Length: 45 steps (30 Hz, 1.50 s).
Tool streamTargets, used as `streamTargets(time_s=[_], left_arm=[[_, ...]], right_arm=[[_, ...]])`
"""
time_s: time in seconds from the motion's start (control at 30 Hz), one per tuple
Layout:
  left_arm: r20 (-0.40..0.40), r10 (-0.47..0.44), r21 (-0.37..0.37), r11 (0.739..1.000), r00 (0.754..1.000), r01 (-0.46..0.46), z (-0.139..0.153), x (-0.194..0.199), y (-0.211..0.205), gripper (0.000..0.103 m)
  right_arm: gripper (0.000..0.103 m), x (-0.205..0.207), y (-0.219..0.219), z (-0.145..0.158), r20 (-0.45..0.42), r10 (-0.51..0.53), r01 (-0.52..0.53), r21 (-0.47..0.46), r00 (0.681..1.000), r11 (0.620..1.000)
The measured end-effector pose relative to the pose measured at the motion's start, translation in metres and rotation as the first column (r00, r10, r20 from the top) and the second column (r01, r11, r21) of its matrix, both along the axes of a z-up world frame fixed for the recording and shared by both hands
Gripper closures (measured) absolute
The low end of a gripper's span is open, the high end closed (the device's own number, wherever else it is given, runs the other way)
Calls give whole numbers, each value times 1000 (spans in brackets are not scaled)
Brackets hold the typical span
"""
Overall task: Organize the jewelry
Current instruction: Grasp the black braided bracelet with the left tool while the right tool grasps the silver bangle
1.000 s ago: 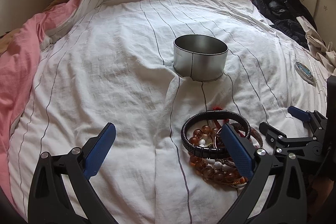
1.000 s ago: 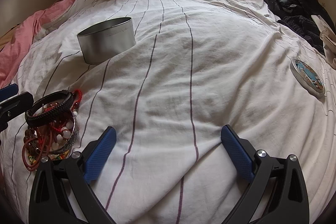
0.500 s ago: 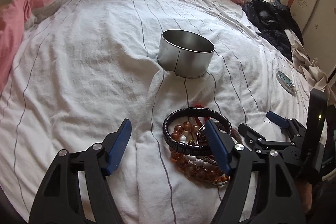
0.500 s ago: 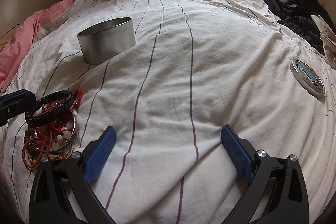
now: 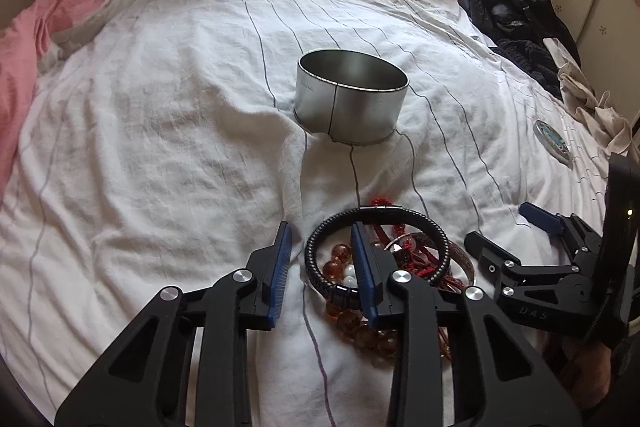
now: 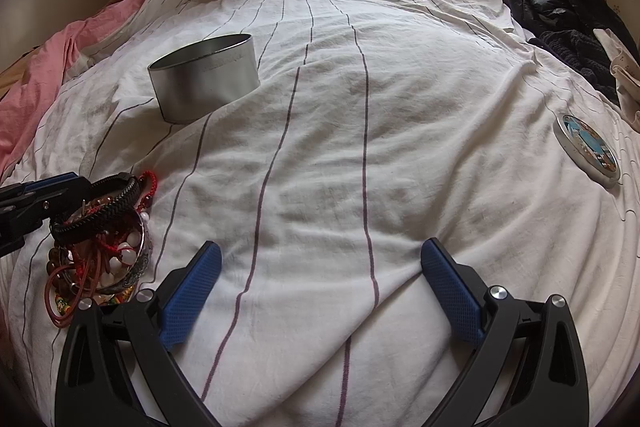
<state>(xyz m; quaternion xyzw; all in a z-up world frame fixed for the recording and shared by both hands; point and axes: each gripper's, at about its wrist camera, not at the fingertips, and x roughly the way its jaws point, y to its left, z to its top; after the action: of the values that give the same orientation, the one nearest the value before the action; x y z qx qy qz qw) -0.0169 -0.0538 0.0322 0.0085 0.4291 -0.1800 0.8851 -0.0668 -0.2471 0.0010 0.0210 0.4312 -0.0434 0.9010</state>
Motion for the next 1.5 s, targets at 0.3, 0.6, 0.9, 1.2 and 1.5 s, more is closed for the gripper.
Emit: streamTargets(time_s=[0.3,0.6,0.9,1.2,1.5], left_arm=[[-6,-53,-54,997,999,53,4,0,-6,74],[-118,17,-118,993,993,-31,-15,8,12,74],[-124,-1,-117,993,992,-14,-13,5,12,95],[-75,112,-191,974,991,-124,4,9,45,96],[-64,122,-186,974,990,-132,7,12,48,96]], right_arm=[[7,0,0,0,0,0,0,0,1000,1000],[7,0,0,0,1,0,0,0,1000,1000],[7,-1,0,0,3,1,-1,4,1000,1000],[7,-14,0,25,117,151,-171,192,982,966],[55,18,30,21,17,362,-358,203,932,912]])
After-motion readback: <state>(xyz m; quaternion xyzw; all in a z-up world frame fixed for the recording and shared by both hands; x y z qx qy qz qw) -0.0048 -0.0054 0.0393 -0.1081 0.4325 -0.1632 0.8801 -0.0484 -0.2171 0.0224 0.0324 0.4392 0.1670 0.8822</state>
